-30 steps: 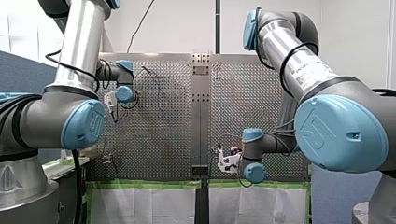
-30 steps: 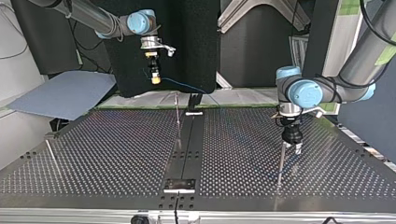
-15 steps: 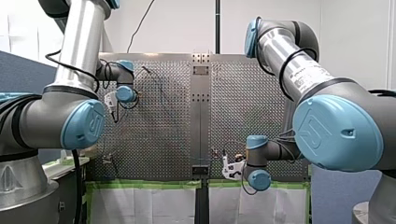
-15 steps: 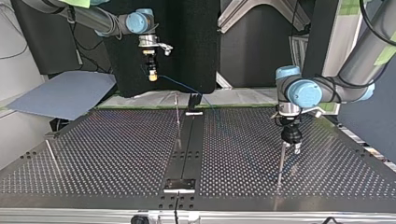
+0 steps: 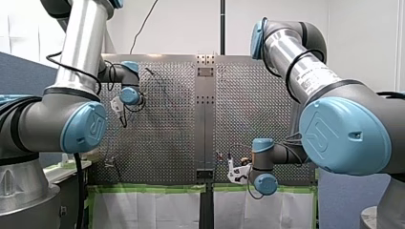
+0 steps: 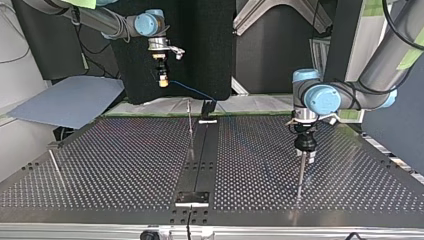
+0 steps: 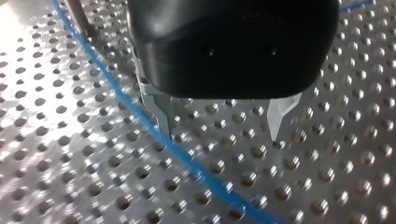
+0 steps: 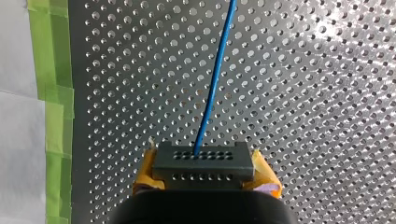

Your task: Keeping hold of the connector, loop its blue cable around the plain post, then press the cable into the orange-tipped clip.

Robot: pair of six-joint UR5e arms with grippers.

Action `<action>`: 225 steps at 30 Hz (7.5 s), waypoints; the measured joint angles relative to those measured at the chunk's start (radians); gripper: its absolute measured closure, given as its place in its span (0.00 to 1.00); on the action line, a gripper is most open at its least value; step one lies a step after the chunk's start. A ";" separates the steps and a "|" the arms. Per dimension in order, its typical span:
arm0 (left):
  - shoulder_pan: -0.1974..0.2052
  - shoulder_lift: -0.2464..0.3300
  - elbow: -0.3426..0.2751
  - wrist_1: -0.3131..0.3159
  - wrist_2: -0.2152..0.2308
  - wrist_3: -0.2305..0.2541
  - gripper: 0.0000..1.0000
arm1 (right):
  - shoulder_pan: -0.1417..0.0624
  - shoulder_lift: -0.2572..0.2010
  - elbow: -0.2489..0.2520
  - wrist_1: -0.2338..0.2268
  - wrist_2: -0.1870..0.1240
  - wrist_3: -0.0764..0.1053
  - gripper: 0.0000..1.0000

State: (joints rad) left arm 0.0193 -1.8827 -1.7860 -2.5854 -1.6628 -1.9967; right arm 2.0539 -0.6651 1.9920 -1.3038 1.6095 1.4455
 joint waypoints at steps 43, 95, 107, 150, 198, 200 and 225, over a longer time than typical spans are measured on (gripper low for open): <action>-0.044 0.289 -0.036 -0.302 -0.181 0.114 0.02 | -0.006 0.000 -0.011 0.014 -0.003 0.001 1.00; -0.130 0.370 0.274 -0.770 -0.144 0.341 0.02 | -0.011 0.000 -0.021 0.052 -0.005 -0.019 1.00; -0.141 0.368 0.274 -0.878 -0.152 0.340 0.02 | -0.011 0.000 -0.022 0.052 -0.005 -0.019 1.00; -0.155 0.368 0.274 -1.014 -0.213 0.323 0.02 | -0.014 0.000 -0.021 0.058 -0.005 -0.025 1.00; -0.400 0.079 0.311 -0.600 -0.322 0.644 0.02 | -0.010 0.000 -0.021 0.083 -0.012 -0.026 1.00; -0.395 0.067 0.313 -0.576 -0.329 0.645 0.02 | -0.009 0.000 -0.021 0.083 -0.012 -0.026 1.00; -0.361 -0.032 0.378 -0.341 -0.367 0.737 0.02 | -0.006 0.000 -0.021 0.083 -0.012 -0.026 1.00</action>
State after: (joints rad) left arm -0.3417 -1.9148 -1.4085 -2.9268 -2.0300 -1.2598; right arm 2.0476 -0.6654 1.9706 -1.2207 1.5971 1.4193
